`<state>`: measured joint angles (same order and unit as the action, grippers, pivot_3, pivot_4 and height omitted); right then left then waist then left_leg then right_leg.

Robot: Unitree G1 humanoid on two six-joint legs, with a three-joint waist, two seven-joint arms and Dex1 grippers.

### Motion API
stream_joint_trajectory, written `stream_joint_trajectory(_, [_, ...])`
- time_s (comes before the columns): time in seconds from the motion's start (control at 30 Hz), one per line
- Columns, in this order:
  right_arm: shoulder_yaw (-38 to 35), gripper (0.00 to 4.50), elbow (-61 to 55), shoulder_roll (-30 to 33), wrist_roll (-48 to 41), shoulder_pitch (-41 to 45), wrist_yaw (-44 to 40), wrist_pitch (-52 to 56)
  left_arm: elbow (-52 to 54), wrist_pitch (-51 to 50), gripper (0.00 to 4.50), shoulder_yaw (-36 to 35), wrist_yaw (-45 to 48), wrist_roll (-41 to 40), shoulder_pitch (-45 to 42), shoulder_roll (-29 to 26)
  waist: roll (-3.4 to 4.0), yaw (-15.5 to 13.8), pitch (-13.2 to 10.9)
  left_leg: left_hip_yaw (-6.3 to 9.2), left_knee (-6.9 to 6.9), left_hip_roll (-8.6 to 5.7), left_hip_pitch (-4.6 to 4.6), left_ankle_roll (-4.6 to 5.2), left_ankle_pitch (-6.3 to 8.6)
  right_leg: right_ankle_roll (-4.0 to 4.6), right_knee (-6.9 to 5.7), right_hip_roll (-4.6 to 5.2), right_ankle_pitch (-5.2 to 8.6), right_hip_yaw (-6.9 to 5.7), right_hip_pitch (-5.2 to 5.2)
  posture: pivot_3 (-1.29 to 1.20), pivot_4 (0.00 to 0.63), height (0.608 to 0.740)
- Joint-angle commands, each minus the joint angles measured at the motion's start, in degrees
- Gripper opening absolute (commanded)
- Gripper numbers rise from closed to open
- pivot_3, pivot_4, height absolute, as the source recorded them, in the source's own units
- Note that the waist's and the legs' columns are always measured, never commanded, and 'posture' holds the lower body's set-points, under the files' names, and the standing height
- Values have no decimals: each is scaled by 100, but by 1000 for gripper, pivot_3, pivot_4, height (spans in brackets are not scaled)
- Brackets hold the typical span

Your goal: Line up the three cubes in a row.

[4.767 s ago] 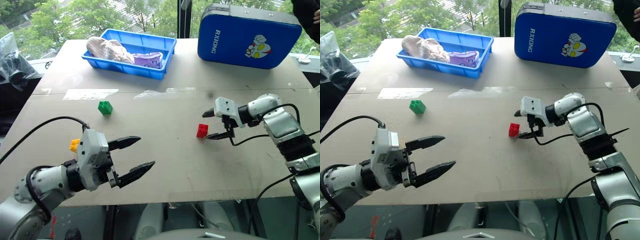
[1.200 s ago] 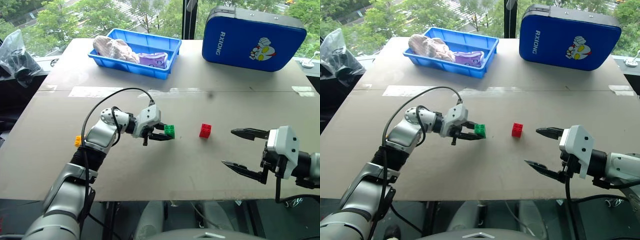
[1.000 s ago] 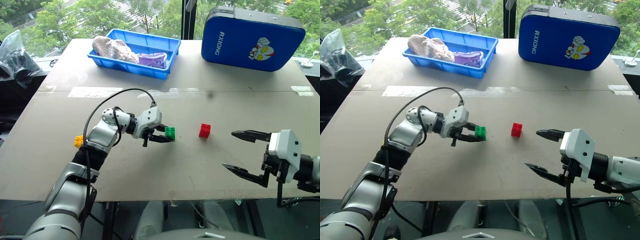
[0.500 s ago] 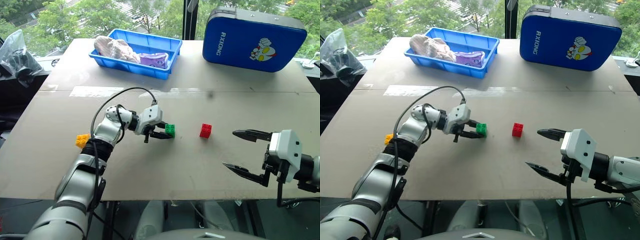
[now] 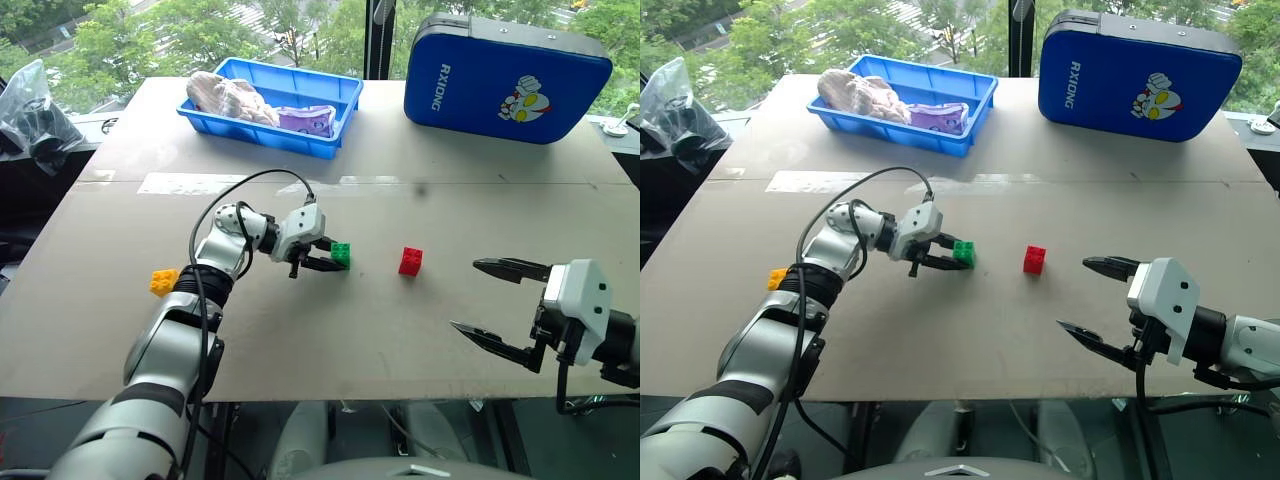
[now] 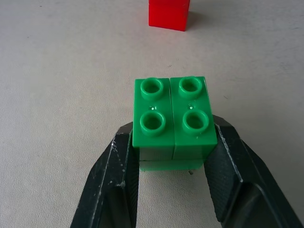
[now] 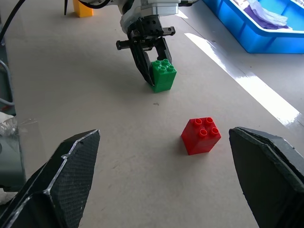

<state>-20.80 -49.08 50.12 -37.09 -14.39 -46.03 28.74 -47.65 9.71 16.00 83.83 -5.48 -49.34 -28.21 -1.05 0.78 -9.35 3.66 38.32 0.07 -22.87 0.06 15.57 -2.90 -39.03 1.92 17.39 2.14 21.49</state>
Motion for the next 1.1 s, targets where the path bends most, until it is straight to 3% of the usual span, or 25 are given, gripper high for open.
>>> stream_joint_trajectory(0.03, [-161, 4500, -216, 18, -56, 12, 30, -21, 156, -133, 3039, -158, 82, -27, -57, -21, -1, 1, 0, 0, 0, 0, 0, 0, 0, 0, 0, 0, 0, 0, 0, 0, 150, 740])
stream_joint_trajectory(0.13, [-133, 4500, -195, 39, -87, 70, 30, -3, 539, -394, 4454, -254, 65, -106, 77, -164, -1, 2, 0, 1, 0, 1, -1, 0, 0, 0, 0, 0, 0, 0, 0, 0, 150, 740])
stream_joint_trajectory(0.3, [8, 4500, -121, 49, -119, 198, -37, -20, 2357, -1753, 4454, -837, -275, -584, 810, -786, 0, 63, 0, 2, -2, 12, 1, 0, 0, 0, -2, -1, 0, 5, 3, 0, 150, 740])
stream_joint_trajectory(0.53, [451, 4500, 186, -91, -207, 672, -171, -131, 5347, -4656, 4454, -2837, -1773, -1870, 2745, -1635, 1, 132, 0, 4, -2, 17, 1, 0, 0, 0, 1, 7, 0, 4, 1, 0, 150, 740])
stream_joint_trajectory(0.63, [737, 4500, 350, -141, -176, 968, -260, -169, 5985, -5466, 4454, -3891, -3038, -1920, 3353, -1468, 1, 123, 0, 4, -2, 19, 6, 0, 0, 0, 1, 11, 0, 7, 0, 0, 150, 740])
stream_joint_trajectory(0.73, [1105, 4500, 601, -228, -106, 1325, -413, -256, 6516, -5822, 4454, -4738, -4203, -1449, 4169, -1303, -1, 87, 1, 10, -2, 20, 9, 0, 0, 1, -3, 10, 0, 3, -1, 0, 150, 740])
stream_joint_trajectory(1.1, [1512, 4500, 1247, -292, 117, 1901, -911, -565, 7979, -6751, 4454, -5492, -5866, -1418, 5427, -526, -12, -67, 9, 16, -4, 18, 9, -2, 1, 2, 1, 35, -1, 13, -2, 0, 150, 740])
